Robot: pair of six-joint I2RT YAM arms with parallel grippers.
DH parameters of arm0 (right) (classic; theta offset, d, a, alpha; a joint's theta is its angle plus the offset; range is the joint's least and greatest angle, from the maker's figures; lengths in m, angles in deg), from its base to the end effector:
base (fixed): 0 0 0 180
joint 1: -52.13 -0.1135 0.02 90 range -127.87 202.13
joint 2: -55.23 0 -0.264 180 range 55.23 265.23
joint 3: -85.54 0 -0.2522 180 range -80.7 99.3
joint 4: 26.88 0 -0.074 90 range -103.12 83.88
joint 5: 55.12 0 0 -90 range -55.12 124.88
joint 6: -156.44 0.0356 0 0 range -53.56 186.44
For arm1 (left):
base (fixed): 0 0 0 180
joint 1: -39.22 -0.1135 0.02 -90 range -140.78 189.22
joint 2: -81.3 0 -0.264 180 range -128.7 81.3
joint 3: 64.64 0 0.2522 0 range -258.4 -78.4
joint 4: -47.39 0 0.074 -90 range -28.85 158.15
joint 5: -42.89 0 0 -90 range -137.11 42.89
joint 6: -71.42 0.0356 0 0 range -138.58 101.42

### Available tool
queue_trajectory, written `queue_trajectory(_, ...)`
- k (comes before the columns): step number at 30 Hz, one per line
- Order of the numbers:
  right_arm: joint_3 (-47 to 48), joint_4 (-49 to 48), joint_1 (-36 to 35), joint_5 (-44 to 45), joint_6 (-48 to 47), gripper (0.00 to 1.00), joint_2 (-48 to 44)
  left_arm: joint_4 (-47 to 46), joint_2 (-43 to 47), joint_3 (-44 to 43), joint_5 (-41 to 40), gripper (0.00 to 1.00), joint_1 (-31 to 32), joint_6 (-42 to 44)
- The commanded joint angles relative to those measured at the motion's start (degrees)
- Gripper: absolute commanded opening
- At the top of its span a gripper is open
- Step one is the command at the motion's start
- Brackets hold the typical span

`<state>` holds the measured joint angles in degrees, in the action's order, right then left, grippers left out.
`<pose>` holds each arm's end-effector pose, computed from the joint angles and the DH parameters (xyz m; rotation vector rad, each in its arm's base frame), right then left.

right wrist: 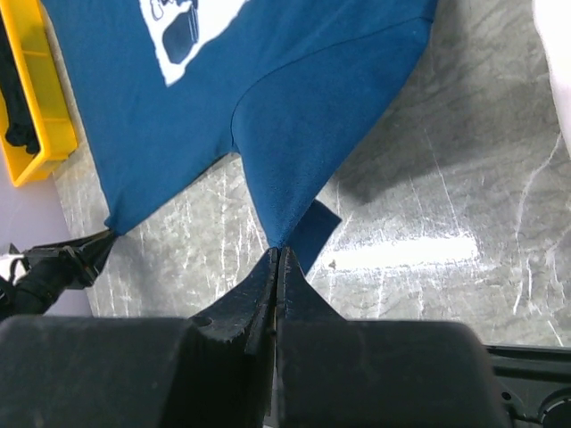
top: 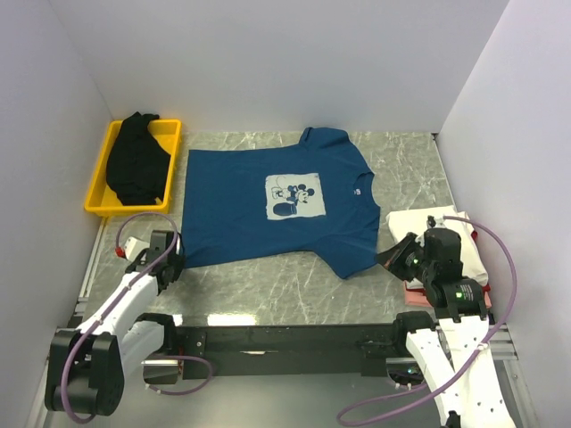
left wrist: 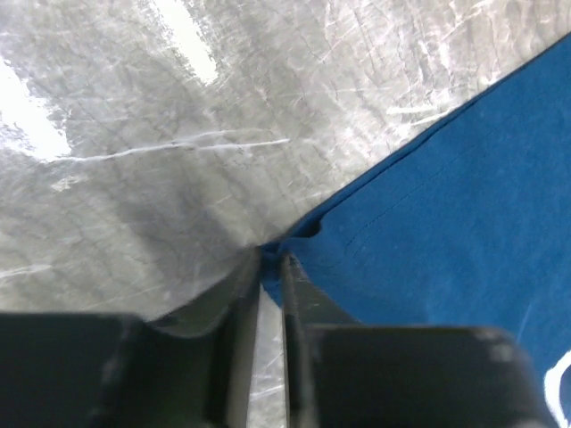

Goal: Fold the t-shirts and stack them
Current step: Fold the tshirt

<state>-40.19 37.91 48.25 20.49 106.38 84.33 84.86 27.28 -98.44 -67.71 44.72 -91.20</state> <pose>0.1003 0.0157 0.2800 0.5886 2.2546 0.6807 0.1594 -0.0028 0.1493 -1.4815 1.9968 -0.1028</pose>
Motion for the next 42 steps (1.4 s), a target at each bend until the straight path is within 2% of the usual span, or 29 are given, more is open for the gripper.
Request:
queue_trajectory(1, 1.0, 0.1, -0.3, 0.3, -1.4, 0.0, -0.6, -1.6, -1.6, -1.1, -0.6, 0.15, 0.2, 1.5)
queue_trajectory(2, 0.6, 0.2, -0.3, 0.2, -1.4, 0.0, -0.7, -1.6, -1.7, -1.1, -0.7, 0.13, 0.3, 1.6)
queue_trajectory(4, -0.2, 0.5, -0.3, 0.2, -1.3, 0.0, -1.2, -0.1, -1.2, -1.5, -0.8, 0.01, 0.3, 1.6)
queue_trajectory(16, 3.2, 9.9, -0.3, 1.7, -4.1, 0.0, -5.0, 16.5, 11.5, -8.4, -4.9, 0.0, 0.3, 1.3)
queue_trajectory(20, 5.1, 12.5, -0.3, 2.1, -5.0, 0.0, -6.3, 16.4, 12.8, -9.6, -3.2, 0.0, 0.3, 1.7)
queue_trajectory(23, 4.9, 9.7, -0.3, 1.4, -4.9, 0.0, -4.8, 12.5, 10.4, -11.5, -3.0, 0.0, 0.4, 4.5)
queue_trajectory(27, 3.8, 0.7, -0.3, -2.0, -5.1, 0.0, 4.0, 7.1, 0.4, -16.9, -0.8, 0.0, 0.3, 9.5)
queue_trajectory(29, 4.7, -5.3, -0.3, -2.0, -4.4, 0.0, 8.4, 6.1, -7.9, -21.5, -1.0, 0.0, 0.4, 10.3)
queue_trajectory(33, 8.2, -15.7, -0.5, -1.7, -3.9, 0.0, 23.3, 5.5, -22.2, -29.3, -1.4, 0.0, 0.6, 12.5)
queue_trajectory(35, 11.9, -17.4, -0.5, -0.4, -4.4, 0.0, 31.7, 4.9, -25.5, -32.6, -0.9, 0.0, 0.6, 13.1)
queue_trajectory(42, 24.8, -20.7, -0.5, 1.6, -5.8, 0.0, 52.5, 4.7, -36.5, -39.4, -0.3, 0.0, 0.7, 13.1)
